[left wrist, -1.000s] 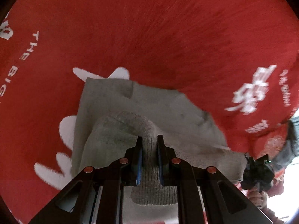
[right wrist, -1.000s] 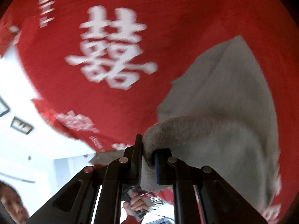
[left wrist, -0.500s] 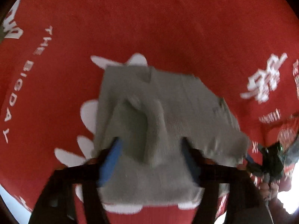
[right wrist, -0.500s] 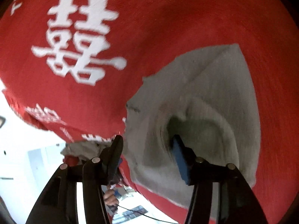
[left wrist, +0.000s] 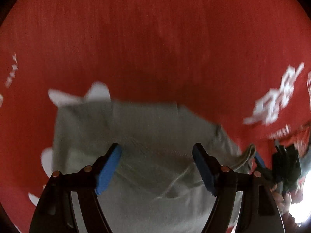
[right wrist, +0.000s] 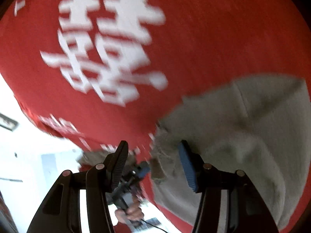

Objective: Fold small clothes
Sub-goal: 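Lay the hem over the collar and open both grippers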

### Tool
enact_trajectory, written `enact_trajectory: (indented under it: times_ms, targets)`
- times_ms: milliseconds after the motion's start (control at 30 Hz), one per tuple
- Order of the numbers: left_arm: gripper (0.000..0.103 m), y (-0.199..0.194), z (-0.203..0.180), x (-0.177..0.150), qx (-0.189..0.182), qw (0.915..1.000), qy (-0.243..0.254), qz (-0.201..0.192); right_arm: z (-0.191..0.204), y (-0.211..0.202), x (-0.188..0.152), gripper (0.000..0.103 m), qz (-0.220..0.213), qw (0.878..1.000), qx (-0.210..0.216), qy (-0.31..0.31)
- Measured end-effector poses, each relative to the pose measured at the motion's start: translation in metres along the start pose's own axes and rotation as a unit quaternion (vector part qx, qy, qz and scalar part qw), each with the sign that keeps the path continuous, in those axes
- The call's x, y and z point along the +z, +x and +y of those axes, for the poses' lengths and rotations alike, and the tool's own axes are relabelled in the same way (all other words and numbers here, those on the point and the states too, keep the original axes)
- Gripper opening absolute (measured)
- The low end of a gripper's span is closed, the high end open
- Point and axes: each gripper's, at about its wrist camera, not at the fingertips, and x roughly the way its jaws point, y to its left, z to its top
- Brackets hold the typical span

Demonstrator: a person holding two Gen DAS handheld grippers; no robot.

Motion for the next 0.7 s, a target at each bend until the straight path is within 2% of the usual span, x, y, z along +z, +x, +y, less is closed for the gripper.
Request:
enact_trajectory:
  times_ms: [100, 200, 333, 400, 467, 567, 633, 700]
  targets:
    - [0.077, -0.017, 0.001, 0.011, 0.017, 0.9996, 0.005, -0.02, 0.011, -0.008, 0.014, 0.059, -0.031, 1.0, 0.001, -0.001]
    - [0.077, -0.029, 0.007, 0.007, 0.035, 0.9991, 0.013, -0.019, 0.02, -0.014, 0.016, 0.059, -0.031, 0.999, -0.023, -0.025]
    - [0.077, -0.03, 0.015, -0.013, 0.063, 0.9972, 0.036, 0.015, 0.014, -0.019, 0.016, 0.06, -0.023, 0.999, -0.042, -0.024]
    - [0.077, -0.019, 0.008, -0.028, 0.063, 0.9953, 0.06, 0.043, 0.011, -0.018, 0.013, 0.06, -0.011, 0.999, -0.027, -0.017]
    - [0.077, -0.003, -0.002, -0.044, 0.057, 0.9916, 0.089, 0.075, 0.01, -0.008, 0.004, 0.06, 0.019, 0.999, -0.027, -0.029]
    - [0.077, 0.029, -0.024, -0.055, 0.061, 0.9877, 0.105, 0.099, 0.008, 0.015, -0.012, 0.06, 0.076, 0.993, -0.067, -0.062]
    - [0.077, 0.04, -0.034, -0.047, 0.07, 0.9891, 0.102, 0.079, 0.004, 0.031, -0.016, 0.06, 0.093, 0.987, -0.107, -0.079]
    - [0.077, 0.044, -0.038, -0.034, 0.09, 0.99, 0.096, 0.052, 0.002, 0.038, -0.011, 0.06, 0.084, 0.982, -0.137, -0.101]
